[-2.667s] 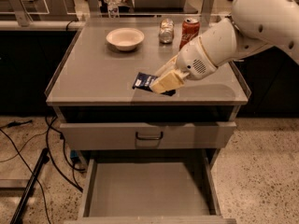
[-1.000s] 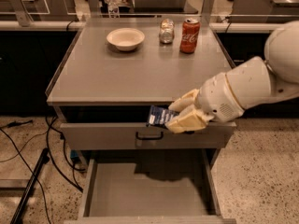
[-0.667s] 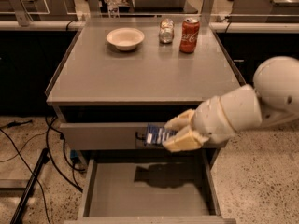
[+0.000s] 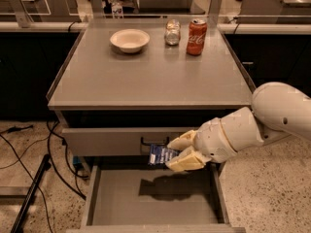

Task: Place rxbar blueberry into middle drawer

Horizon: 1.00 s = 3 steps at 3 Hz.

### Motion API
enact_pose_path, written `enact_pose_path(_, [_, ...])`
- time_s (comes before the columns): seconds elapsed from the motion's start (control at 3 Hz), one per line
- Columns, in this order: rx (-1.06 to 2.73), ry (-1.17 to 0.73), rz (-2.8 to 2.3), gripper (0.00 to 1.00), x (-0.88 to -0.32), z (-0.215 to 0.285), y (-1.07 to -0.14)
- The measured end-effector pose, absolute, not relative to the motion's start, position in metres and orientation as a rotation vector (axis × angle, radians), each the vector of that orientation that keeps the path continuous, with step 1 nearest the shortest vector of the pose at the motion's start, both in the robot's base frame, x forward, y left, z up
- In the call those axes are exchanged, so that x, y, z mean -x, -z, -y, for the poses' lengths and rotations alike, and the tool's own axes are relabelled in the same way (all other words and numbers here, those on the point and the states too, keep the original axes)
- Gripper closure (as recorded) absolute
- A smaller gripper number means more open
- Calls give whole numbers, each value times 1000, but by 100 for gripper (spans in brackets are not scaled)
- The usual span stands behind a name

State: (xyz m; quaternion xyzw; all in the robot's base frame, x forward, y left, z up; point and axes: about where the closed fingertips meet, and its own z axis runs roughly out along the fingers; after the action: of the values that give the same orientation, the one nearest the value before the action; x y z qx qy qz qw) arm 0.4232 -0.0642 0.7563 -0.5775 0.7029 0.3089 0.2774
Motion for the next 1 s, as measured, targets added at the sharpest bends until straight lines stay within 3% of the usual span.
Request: enact_pose_path(1.0, [1611,-882,-1874,100,-412,60,-658])
